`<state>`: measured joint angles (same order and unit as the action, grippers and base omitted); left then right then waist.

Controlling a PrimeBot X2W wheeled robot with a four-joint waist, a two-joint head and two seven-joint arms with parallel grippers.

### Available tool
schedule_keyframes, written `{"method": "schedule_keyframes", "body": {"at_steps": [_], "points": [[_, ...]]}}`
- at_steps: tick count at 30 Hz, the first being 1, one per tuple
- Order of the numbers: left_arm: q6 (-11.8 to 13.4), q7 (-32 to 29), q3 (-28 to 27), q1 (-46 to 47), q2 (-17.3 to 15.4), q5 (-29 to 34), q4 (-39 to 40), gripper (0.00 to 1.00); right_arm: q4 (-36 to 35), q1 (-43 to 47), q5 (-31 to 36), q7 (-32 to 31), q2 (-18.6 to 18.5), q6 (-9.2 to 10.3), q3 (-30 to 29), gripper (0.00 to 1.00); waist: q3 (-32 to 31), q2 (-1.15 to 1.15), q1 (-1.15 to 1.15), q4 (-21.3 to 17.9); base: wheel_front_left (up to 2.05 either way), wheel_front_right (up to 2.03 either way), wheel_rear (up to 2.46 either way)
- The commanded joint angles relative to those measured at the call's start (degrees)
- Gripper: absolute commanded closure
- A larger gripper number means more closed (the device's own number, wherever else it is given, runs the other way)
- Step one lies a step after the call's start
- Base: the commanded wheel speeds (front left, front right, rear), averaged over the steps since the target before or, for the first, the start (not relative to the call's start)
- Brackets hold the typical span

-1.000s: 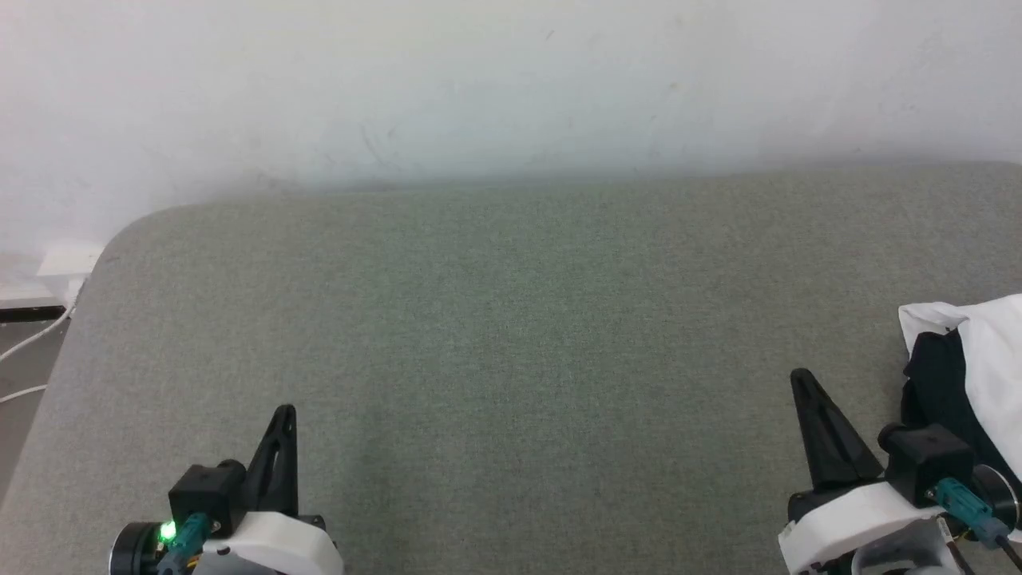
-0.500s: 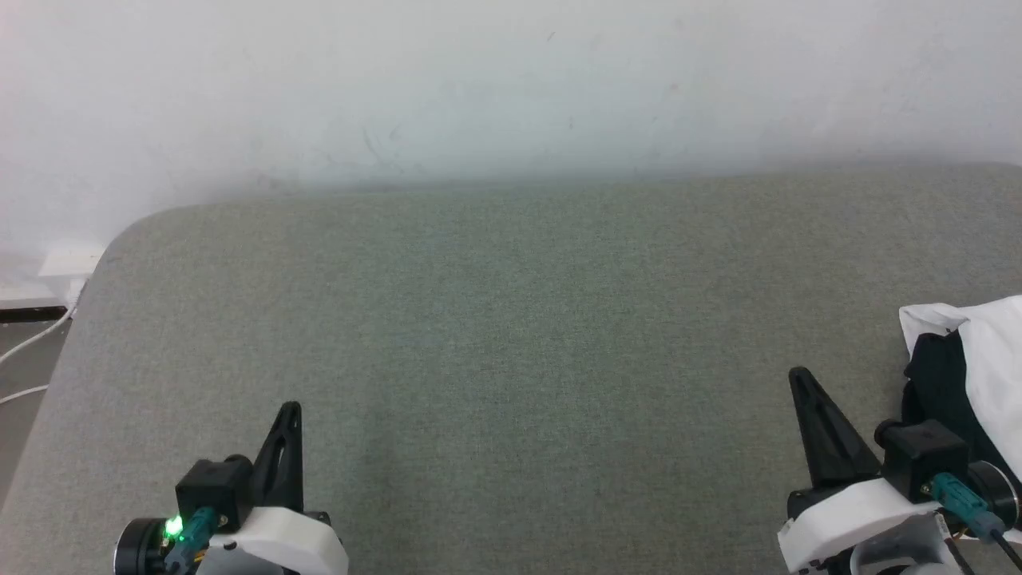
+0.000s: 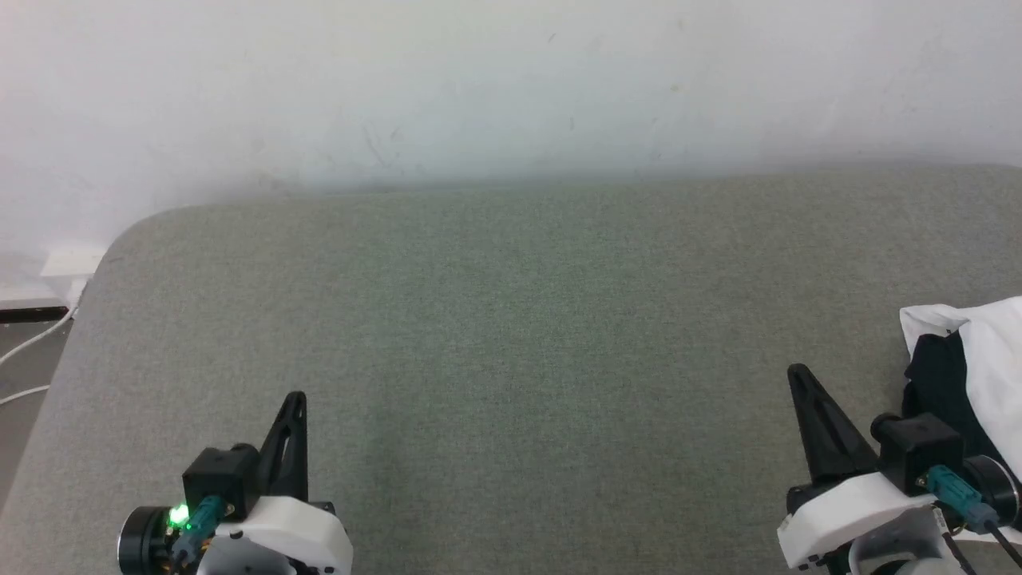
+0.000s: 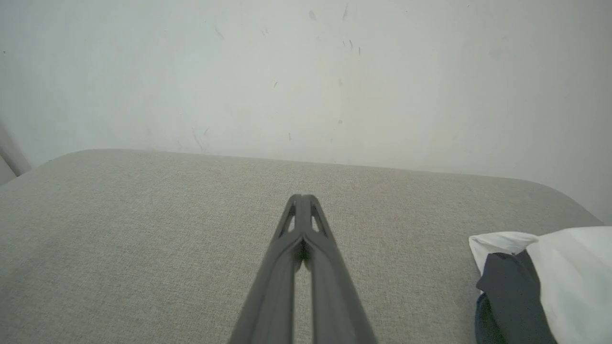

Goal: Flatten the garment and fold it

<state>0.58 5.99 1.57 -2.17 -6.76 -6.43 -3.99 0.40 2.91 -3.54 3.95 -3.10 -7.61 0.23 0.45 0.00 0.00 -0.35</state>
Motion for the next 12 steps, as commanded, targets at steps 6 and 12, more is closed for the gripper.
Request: {"method": "schedule_keyframes", "body": {"at_steps": [6, 12], "points": [[-0.2, -0.7, -0.5, 0.9, 0.6, 1.2, 0.7, 1.0, -0.2, -1.0, 0.6, -0.6, 0.1, 0.07, -0.1, 1.0, 0.0, 0.0, 0.0, 0.0, 0.0, 0.0, 0.0], [-0.2, -1.4, -0.6, 1.0, 1.0, 1.8, 1.1, 1.0, -0.2, -1.3, 1.0, -1.0, 0.1, 0.08, -0.1, 1.0, -0.1, 0.0, 0.0, 0.1, 0.0, 0.0, 0.0]]}}
